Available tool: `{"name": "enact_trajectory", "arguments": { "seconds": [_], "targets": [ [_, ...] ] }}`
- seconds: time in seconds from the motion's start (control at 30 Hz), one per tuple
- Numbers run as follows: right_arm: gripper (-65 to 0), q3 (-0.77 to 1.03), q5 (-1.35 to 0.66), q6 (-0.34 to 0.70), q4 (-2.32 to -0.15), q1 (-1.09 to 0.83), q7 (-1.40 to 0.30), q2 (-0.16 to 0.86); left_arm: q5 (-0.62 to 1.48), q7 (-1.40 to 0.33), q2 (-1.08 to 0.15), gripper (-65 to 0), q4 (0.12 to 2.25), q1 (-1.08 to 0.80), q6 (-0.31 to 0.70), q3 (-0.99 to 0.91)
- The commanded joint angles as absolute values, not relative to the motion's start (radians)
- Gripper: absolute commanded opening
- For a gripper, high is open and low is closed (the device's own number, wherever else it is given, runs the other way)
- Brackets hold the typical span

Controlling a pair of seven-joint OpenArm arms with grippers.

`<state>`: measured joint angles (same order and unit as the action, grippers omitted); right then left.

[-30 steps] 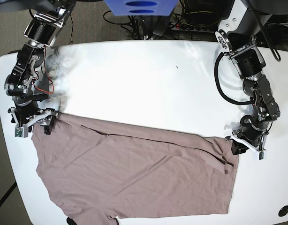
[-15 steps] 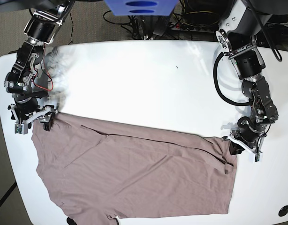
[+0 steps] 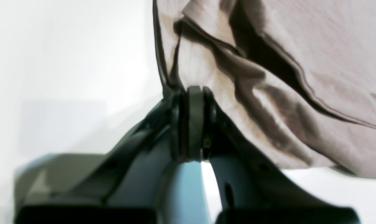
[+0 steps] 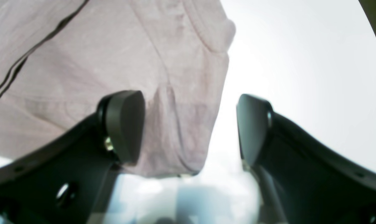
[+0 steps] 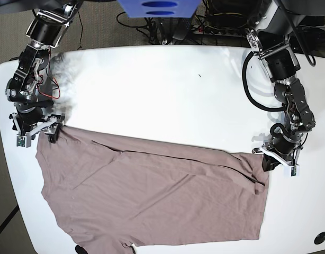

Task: Fold the T-shirt properly
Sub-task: 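Spread the grippers apart to stretch the held shirt edge taut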

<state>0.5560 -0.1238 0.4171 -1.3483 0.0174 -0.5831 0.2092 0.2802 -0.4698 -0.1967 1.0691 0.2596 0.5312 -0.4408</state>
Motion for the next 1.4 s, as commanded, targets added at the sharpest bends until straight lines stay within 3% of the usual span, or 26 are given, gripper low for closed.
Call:
{"name": "enact_trajectory", "arguments": {
  "seconds": [0.0,0.47,0.87,1.2,1.27,1.37],
  "targets": [
    [-20.1,0.565,-0.130,0.418,-1.366,0.034,-0.560,0.224,0.274,-0.491,-0.208,-64.1,1.088,0.265,0.530,-0.441],
    [-18.9,0.564,-0.124,0.414,-1.345,0.050,-0.502,0.253,0.279,-0.491,-0.207,-61.7,1.095,0.275,0.533,-0.441],
    [-18.8,0.564,-0.128,0.423,-1.339,0.082,-0.494,0.263,0.282,-0.506,-0.214,-63.9,1.110,0.262,0.537,-0.438],
    [-54.9,0.553,-0.136,0.460,-1.300,0.100,-0.509,0.248,0.277,-0.494,-0.228,-64.1,1.102,0.245,0.544,-0.442],
    [-65.0,0.543,-0.129,0.440,-1.315,0.089,-0.519,0.257,0.276,-0.498,-0.226,-64.9,1.119,0.240,0.541,-0.442],
    [-65.0,0.540,-0.130,0.435,-1.314,0.091,-0.523,0.259,0.275,-0.505,-0.230,-64.9,1.143,0.226,0.542,-0.442]
  ]
}}
